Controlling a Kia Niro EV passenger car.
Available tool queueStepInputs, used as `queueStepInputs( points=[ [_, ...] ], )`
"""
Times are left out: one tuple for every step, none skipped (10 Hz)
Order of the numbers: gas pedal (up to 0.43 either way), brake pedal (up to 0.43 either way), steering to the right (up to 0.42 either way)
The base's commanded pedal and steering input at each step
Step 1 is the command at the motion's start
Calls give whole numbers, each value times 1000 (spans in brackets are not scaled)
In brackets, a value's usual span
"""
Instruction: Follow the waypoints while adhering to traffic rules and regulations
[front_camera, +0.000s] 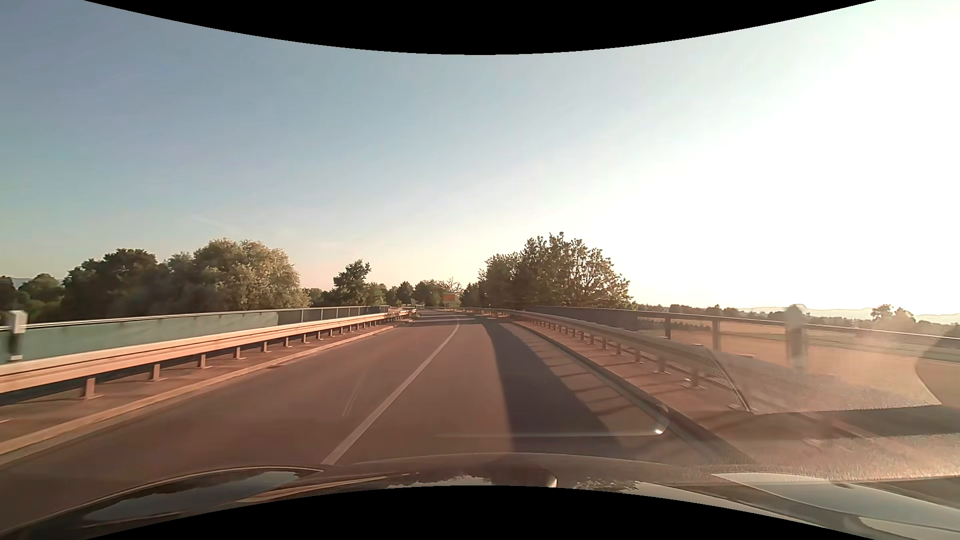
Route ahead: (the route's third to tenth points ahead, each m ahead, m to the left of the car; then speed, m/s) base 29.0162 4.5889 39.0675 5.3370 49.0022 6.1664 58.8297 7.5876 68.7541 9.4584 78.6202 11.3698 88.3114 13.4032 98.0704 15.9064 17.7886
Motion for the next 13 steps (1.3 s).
queueStepInputs(
  points=[
    [67,0,-11],
    [67,0,-11],
    [67,0,-10],
    [59,0,-10],
    [28,0,-10],
    [0,0,-10],
    [0,0,-10],
    [0,0,-10],
    [0,0,-10],
    [0,0,-10],
    [0,0,-10],
    [0,0,-10],
    [0,0,-9]
  ],
)
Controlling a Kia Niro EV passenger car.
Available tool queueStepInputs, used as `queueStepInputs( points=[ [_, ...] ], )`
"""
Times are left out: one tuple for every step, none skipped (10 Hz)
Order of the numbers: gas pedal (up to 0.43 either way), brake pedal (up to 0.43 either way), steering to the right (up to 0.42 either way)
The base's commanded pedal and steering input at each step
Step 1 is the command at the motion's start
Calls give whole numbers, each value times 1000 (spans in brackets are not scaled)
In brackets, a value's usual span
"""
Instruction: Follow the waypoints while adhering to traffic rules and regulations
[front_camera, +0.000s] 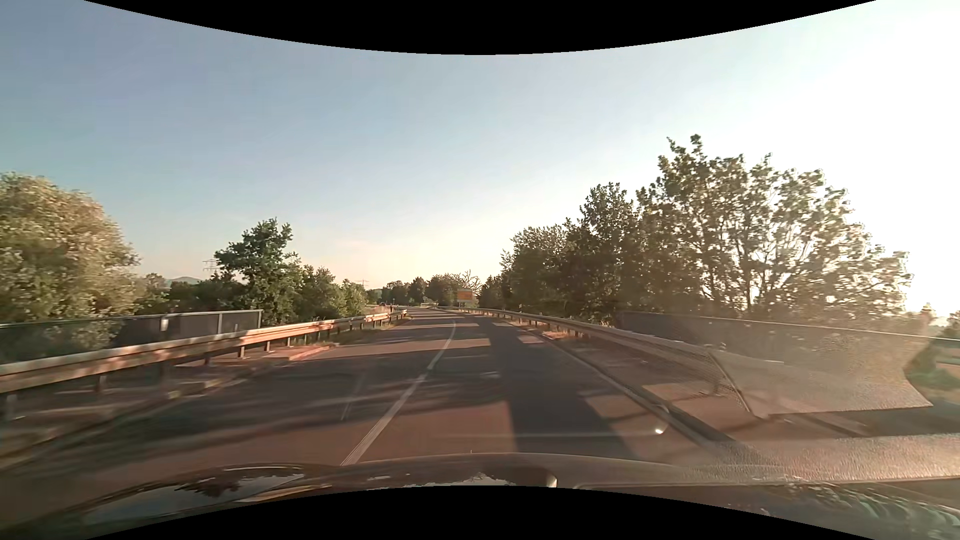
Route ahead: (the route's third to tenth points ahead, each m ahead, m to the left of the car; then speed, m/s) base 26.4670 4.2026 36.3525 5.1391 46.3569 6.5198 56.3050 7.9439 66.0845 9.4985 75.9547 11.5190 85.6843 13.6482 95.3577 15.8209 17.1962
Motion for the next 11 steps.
queueStepInputs(
  points=[
    [0,0,-9],
    [0,0,-9],
    [0,0,-9],
    [0,0,-9],
    [0,0,-10],
    [0,0,-12],
    [0,0,-14],
    [0,0,-14],
    [0,0,-14],
    [0,0,-14],
    [0,0,-14]
  ],
)
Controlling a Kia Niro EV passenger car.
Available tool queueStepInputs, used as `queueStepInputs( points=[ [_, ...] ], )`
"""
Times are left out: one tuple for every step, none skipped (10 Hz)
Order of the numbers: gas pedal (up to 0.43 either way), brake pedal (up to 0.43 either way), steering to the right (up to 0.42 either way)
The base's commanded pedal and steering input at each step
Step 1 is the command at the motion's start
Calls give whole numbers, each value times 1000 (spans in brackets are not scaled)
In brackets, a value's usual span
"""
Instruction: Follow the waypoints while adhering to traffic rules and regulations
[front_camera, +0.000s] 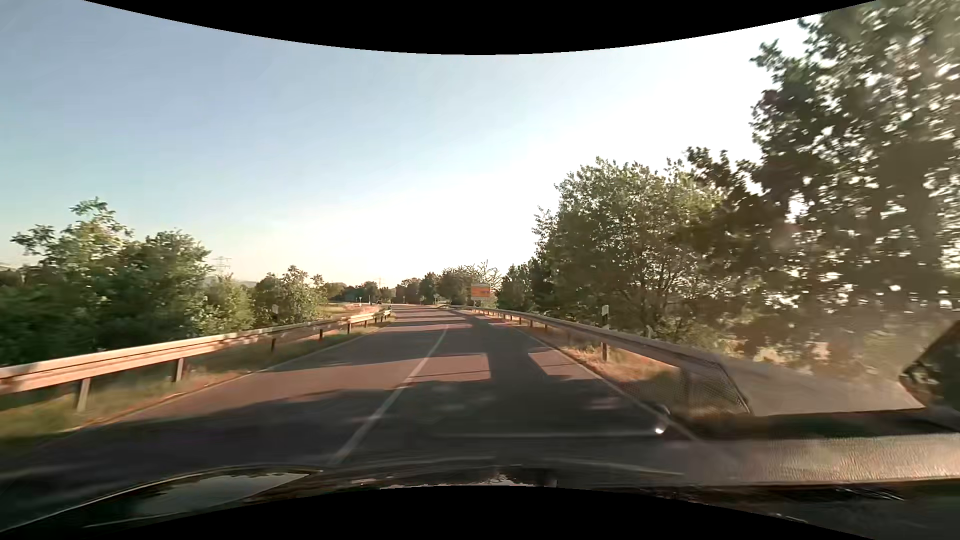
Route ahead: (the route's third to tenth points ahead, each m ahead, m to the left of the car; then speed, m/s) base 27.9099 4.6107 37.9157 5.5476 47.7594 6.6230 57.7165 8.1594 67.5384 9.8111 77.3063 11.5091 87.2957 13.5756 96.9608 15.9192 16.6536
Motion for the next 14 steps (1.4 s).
queueStepInputs(
  points=[
    [0,0,-14],
    [0,0,-14],
    [0,0,-14],
    [0,0,-15],
    [0,0,-16],
    [0,0,-16],
    [0,0,-16],
    [0,0,-17],
    [0,0,-18],
    [0,0,-19],
    [0,0,-19],
    [0,0,-19],
    [0,0,-19],
    [0,0,-19]
  ],
)
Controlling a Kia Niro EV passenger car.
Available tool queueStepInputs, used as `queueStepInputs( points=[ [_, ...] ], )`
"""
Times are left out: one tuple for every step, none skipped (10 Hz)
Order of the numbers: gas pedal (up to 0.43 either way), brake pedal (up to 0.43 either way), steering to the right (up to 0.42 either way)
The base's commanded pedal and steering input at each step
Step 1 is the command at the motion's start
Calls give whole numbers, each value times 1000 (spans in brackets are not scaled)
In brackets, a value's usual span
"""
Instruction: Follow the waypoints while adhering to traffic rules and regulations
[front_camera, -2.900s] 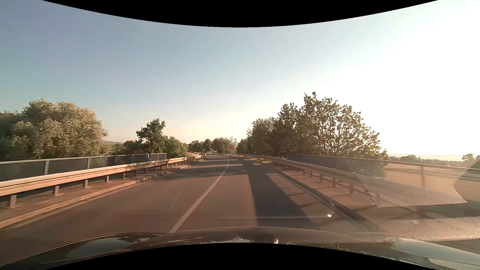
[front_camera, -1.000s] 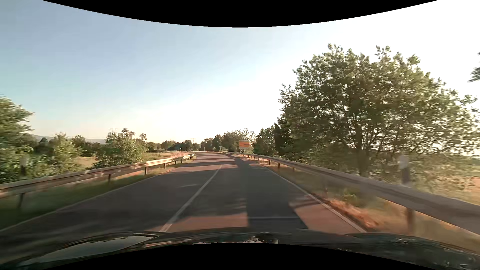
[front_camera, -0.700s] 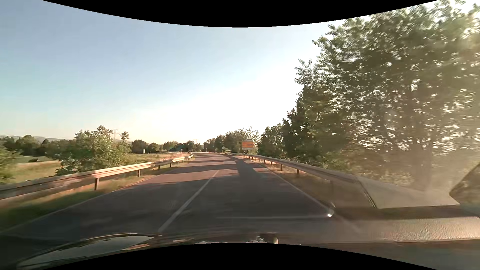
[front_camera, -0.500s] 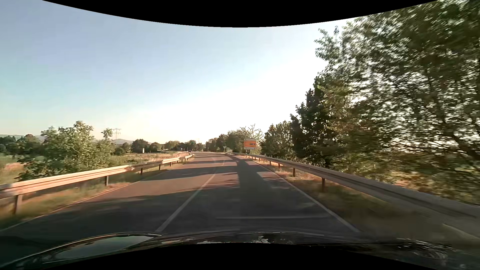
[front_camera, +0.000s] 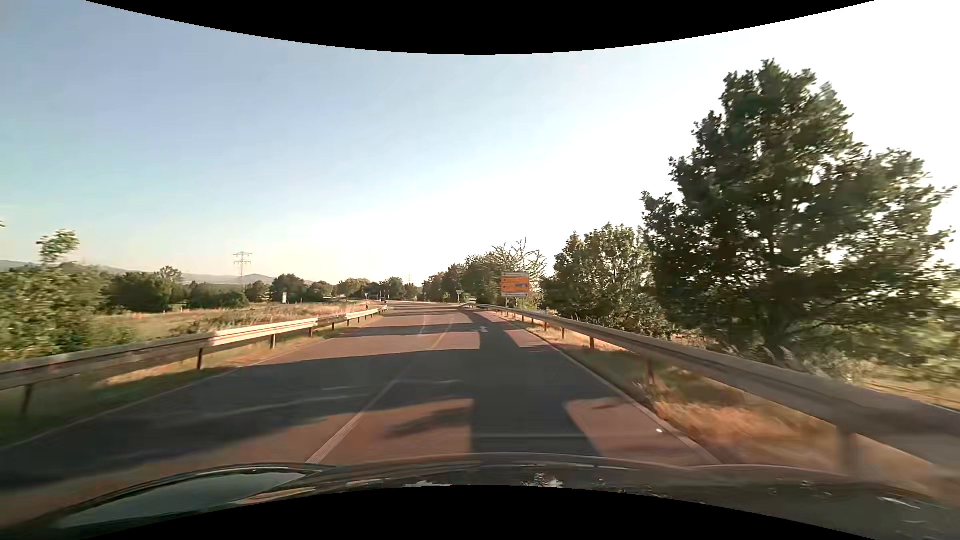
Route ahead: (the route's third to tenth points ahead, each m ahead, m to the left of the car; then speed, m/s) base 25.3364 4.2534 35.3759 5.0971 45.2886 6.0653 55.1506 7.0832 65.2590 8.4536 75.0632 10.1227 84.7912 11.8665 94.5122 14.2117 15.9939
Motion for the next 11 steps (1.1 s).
queueStepInputs(
  points=[
    [0,0,-19],
    [0,0,-19],
    [0,0,-19],
    [0,0,-19],
    [0,0,-19],
    [0,0,-19],
    [0,0,-19],
    [0,0,-19],
    [0,0,-20],
    [0,0,-20],
    [0,0,-20]
  ],
)
